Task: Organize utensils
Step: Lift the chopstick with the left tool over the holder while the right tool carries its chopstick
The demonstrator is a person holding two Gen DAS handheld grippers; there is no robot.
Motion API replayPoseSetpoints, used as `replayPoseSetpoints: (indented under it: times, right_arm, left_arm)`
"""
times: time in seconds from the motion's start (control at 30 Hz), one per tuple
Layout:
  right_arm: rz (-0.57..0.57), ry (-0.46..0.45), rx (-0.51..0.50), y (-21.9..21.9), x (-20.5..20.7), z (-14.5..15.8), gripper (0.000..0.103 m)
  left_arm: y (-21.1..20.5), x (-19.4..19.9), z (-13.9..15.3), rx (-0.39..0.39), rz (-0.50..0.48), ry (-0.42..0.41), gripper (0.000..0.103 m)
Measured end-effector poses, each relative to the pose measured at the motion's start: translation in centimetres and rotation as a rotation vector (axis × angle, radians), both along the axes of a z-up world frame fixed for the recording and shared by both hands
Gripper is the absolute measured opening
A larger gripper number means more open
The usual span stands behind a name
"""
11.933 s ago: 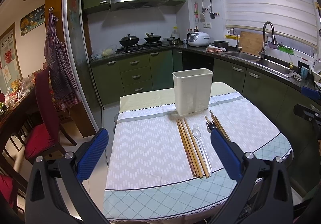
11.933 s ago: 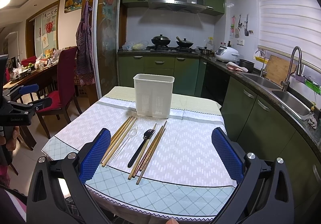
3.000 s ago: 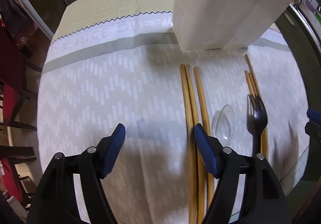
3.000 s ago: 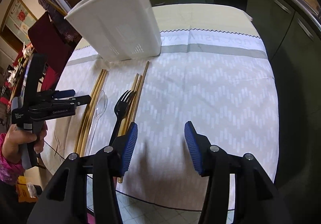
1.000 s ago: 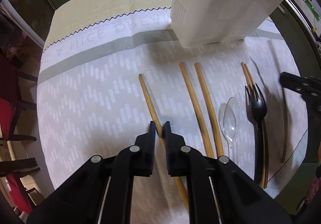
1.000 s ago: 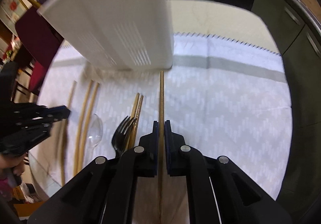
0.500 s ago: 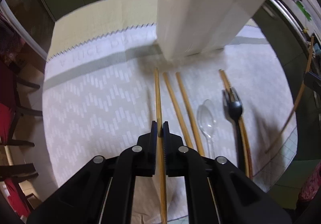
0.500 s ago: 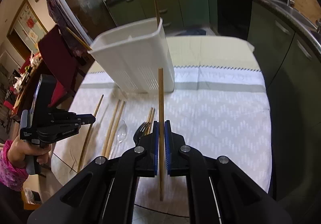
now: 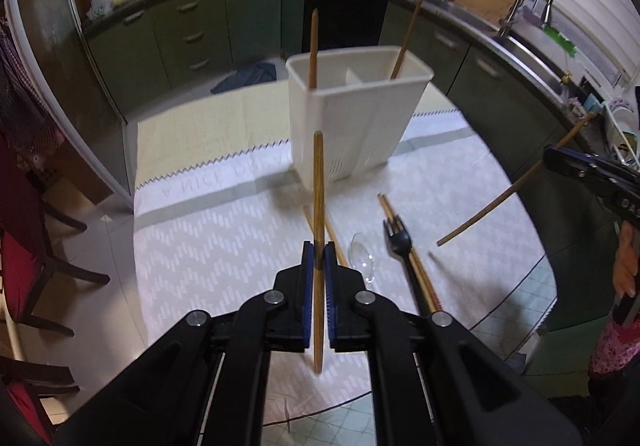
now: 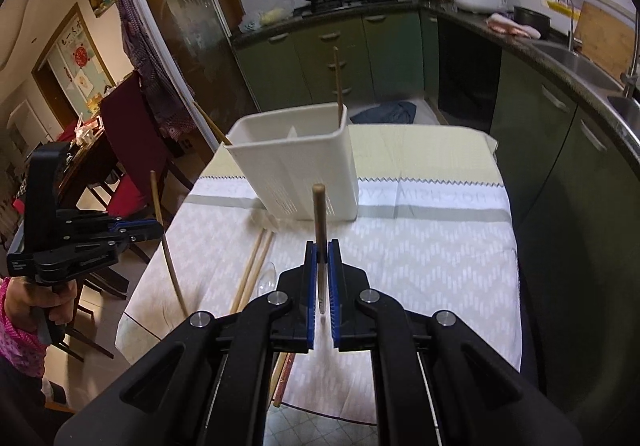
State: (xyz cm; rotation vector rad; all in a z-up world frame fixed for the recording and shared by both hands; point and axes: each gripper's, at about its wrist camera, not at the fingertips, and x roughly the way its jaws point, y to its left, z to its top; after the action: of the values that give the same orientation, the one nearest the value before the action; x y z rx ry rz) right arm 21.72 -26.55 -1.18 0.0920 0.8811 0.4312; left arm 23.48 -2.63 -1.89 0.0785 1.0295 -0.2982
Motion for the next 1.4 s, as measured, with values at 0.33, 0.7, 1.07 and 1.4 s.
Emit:
replayPoseSetpoints:
  times: [0.33, 0.7, 1.07, 1.4]
  right_arm:
    - [0.035, -0.034, -0.011, 1.0, 0.3, 2.5, 0.006]
    - [0.064, -0.117, -0.003, 1.6, 0.6, 9.4, 0.006]
    - [0.034, -0.200, 0.015, 2.4, 3.9, 16.4, 0.006]
    - [0.003, -0.214, 0.031, 3.7, 9.5, 17.5, 0.006]
  left_arm:
    - [-0.7, -0.3, 3.9, -0.032, -0.032, -0.059, 0.005]
    - [-2.9, 1.1, 11.6, -0.054, -0.070, -0.158, 0.005]
    - [-4.8, 4.3, 18.4, -0.052, -0.045, -0.274, 0.005]
    - [-5.6, 7.8, 20.0, -0.047, -0.017, -0.309, 0.005]
